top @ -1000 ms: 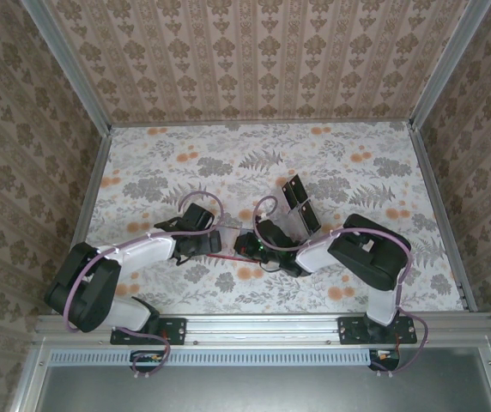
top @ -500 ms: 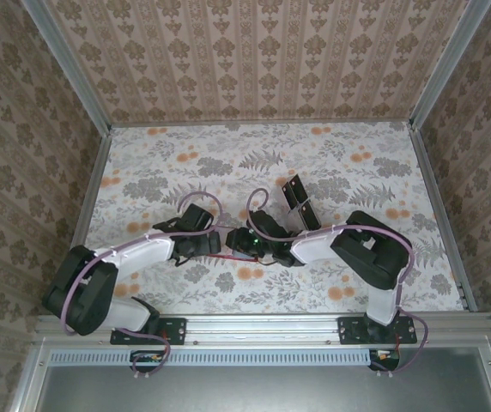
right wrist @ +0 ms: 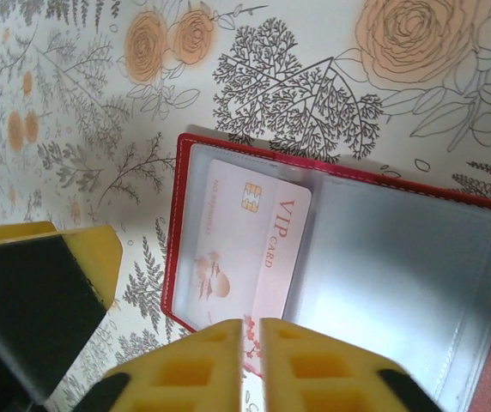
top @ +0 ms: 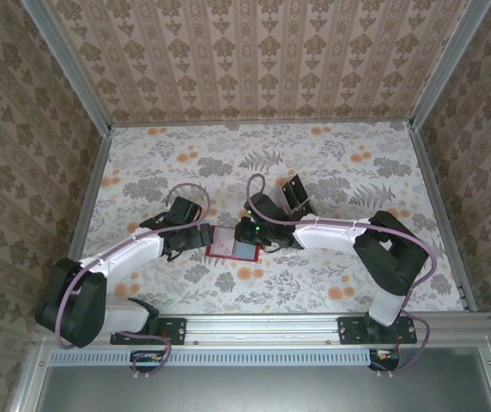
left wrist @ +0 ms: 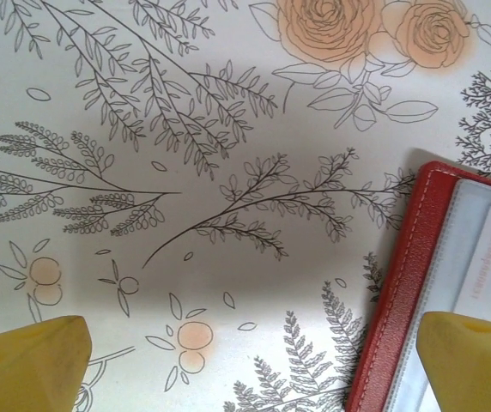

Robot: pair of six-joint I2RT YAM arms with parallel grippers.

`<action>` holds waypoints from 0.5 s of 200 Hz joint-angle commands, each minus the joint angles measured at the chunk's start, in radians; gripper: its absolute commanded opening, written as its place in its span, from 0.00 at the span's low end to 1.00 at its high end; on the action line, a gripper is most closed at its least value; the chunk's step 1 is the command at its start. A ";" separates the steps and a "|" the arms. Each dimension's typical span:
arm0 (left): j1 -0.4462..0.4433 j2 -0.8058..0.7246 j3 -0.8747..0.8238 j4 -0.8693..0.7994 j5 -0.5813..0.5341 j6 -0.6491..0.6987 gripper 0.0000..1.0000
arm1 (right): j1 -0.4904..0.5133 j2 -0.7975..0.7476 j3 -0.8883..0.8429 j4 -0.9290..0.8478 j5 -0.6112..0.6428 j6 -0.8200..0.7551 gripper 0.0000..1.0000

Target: Put the credit cards into the card holder

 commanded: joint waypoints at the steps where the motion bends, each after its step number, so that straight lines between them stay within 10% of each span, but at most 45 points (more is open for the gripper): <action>1: 0.016 0.004 0.015 -0.026 -0.009 0.038 1.00 | 0.008 0.036 0.061 -0.126 0.011 -0.030 0.06; 100: 0.027 0.061 -0.005 -0.011 -0.008 0.024 1.00 | 0.023 0.160 0.146 -0.158 0.002 -0.030 0.00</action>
